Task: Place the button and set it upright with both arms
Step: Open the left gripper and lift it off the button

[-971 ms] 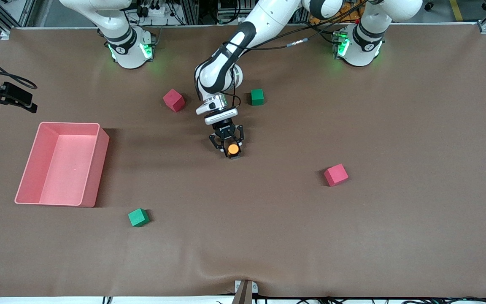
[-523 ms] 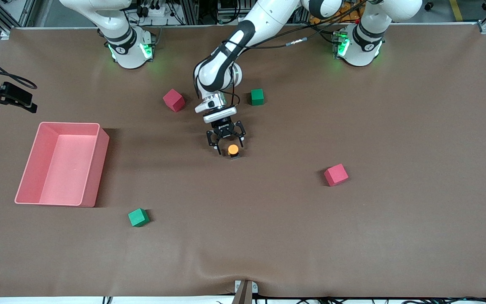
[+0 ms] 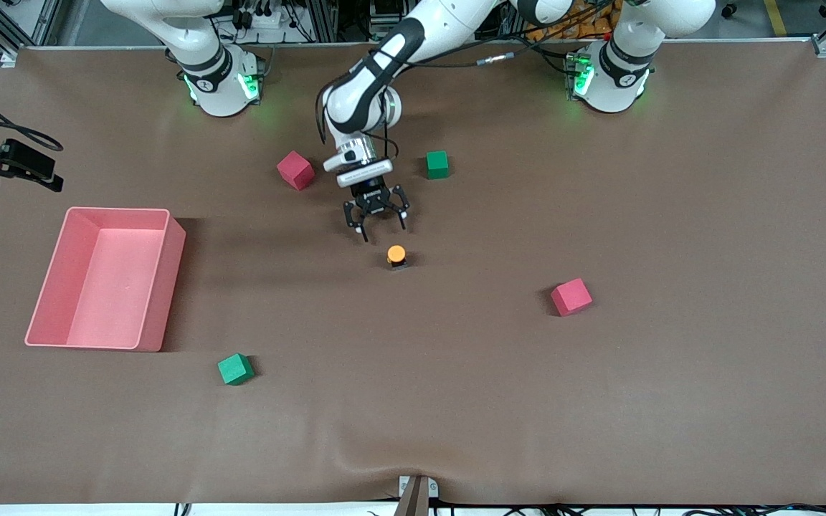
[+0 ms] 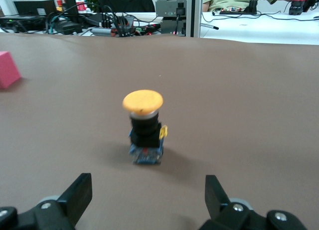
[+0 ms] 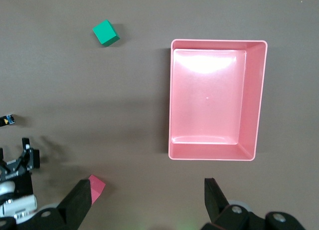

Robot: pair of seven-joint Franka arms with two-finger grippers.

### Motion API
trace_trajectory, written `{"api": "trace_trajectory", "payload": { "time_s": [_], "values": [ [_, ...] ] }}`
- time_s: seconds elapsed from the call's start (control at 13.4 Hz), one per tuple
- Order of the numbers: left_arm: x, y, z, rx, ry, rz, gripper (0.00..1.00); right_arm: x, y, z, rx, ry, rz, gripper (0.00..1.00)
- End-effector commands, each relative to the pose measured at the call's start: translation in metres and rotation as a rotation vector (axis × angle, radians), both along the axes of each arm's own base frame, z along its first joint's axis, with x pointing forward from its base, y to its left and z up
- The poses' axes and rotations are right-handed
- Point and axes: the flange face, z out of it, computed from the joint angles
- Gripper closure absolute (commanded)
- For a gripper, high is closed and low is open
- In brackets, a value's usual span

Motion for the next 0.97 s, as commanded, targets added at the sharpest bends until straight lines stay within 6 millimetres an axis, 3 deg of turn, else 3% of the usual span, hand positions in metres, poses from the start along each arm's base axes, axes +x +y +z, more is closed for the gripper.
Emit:
{"api": "trace_trajectory", "payload": {
  "time_s": [0.0,0.15,0.37,0.67,0.9],
  "values": [
    [-0.029,-0.005,0.020,-0.004,0.008,0.044,0.00,-0.003,-0.003,0.006,0.005,-0.007,-0.008,0.00],
    [-0.047,-0.012,0.031,-0.022,0.038,0.051,0.00,-0.003,-0.003,0.006,0.005,-0.007,-0.008,0.00],
    [-0.045,-0.020,0.087,-0.058,0.129,0.080,0.00,-0.002,-0.002,0.005,0.005,-0.007,-0.007,0.00],
    [0.014,-0.008,0.189,-0.047,0.255,0.078,0.00,-0.001,-0.001,0.005,0.004,-0.013,-0.007,0.00],
    [0.086,0.028,0.264,-0.074,0.361,0.102,0.00,-0.001,-0.001,0.005,0.004,-0.013,-0.009,0.00]
  ]
}}
